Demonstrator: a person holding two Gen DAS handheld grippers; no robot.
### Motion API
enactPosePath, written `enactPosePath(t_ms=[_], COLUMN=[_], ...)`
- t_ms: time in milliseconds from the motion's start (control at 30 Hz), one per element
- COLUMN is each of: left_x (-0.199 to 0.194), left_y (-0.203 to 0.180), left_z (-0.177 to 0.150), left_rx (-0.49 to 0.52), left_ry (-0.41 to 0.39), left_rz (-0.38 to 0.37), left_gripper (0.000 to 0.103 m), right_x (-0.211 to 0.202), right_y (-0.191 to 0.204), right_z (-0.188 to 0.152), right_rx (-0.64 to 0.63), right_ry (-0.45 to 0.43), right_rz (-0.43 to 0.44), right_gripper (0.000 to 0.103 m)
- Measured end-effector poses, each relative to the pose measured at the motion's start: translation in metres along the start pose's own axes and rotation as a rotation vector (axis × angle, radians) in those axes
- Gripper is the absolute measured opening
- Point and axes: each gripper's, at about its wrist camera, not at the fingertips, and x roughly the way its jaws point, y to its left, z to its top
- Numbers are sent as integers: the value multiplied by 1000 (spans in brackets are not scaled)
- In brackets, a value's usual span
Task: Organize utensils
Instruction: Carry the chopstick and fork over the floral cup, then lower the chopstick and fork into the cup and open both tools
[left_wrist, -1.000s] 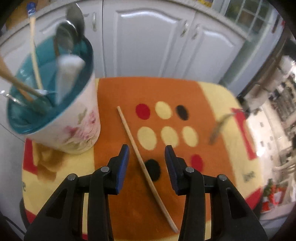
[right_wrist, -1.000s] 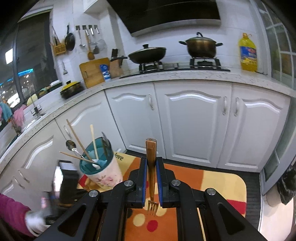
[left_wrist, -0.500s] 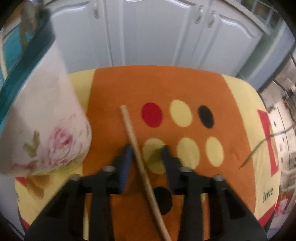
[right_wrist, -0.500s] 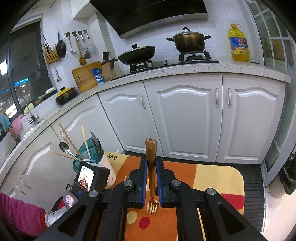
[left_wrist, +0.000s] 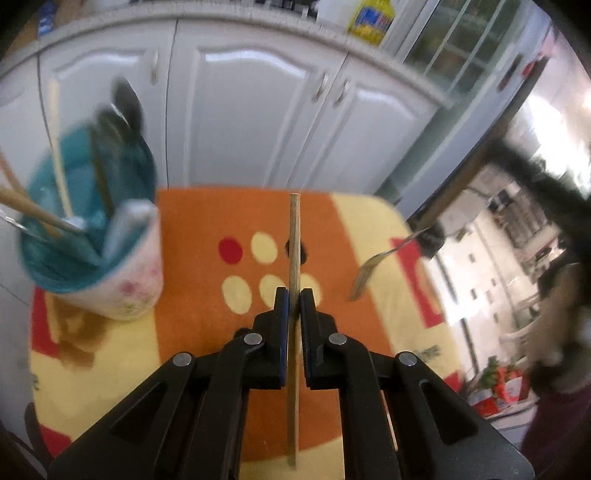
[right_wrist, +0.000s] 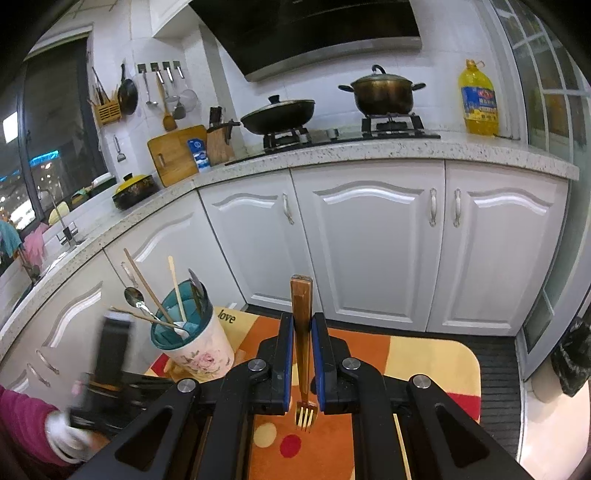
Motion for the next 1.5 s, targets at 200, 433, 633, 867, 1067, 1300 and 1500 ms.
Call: enactPosePath(t_ms=[200, 433, 633, 867, 1067, 1300, 1500], left_x=[-90, -186, -227, -222, -191, -147, -126], left_y=[13, 32, 53, 87, 114, 128, 135], left_z=[23, 70, 104, 113, 106, 95, 91], left_rx=[-6, -11, 6, -9, -36, -34, -43], left_ry=[-158, -344, -440, -436, -394, -349, -302], left_rz=[-37, -26, 56, 149, 229, 302, 301], left_gripper=[5, 5, 5, 5, 5, 5, 5], right_x=[-4, 3, 16, 42, 70, 104, 127], right_y=[20, 54, 97, 135, 157, 168, 167], right_z=[15, 46, 80, 101, 101, 86, 72], right_rx=[-48, -112, -190, -239, -243, -258, -245], right_ry=[-21, -60, -95, -103, -80, -44, -1], right_rz=[13, 51, 110, 171, 207, 186, 189], right_gripper=[9, 9, 9, 9, 9, 9, 9])
